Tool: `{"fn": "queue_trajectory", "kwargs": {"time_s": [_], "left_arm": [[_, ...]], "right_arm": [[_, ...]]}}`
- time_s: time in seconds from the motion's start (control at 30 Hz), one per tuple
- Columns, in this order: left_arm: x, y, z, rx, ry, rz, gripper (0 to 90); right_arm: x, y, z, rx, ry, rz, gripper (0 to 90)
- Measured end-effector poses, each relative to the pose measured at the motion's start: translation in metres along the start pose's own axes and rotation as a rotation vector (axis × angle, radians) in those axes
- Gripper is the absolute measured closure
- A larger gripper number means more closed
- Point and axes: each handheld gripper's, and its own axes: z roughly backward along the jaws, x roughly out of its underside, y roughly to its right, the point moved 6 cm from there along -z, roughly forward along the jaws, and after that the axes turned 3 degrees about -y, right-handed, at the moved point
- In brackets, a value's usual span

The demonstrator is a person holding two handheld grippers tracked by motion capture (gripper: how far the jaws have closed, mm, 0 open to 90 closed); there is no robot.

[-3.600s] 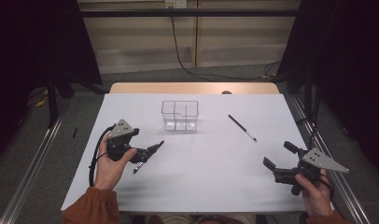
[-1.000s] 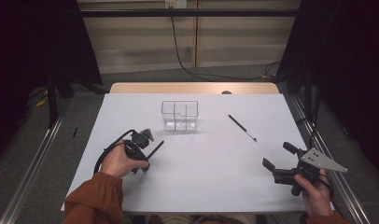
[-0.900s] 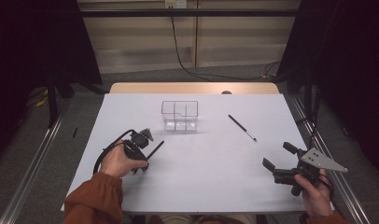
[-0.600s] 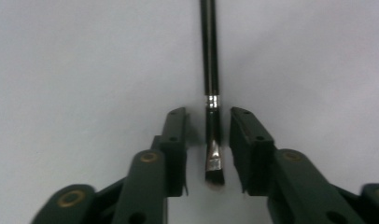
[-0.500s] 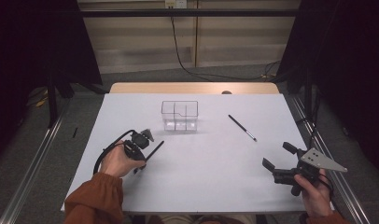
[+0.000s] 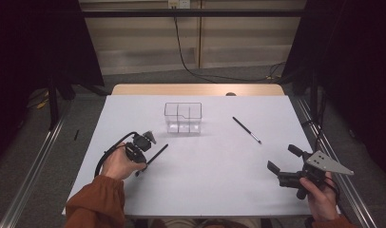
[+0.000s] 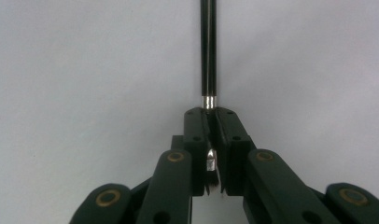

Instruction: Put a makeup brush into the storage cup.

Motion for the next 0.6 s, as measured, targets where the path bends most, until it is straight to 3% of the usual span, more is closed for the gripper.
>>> {"fn": "queue_trajectory", "kwargs": {"time_s": [0.4,0.6], "left_arm": [[0.005,-0.0041,0.0032,0.062,0.065,0.027,83.9],[0.0066,-0.0046,0.0099,0.055,0.113,0.027,83.9]], "right_arm": [[-0.0001,0.0005,-0.0004,0.003,0.001,-0.001,0.0],[-0.0001,0.0005,-0.0004,0.0,0.0,-0.002,0.0]]}}
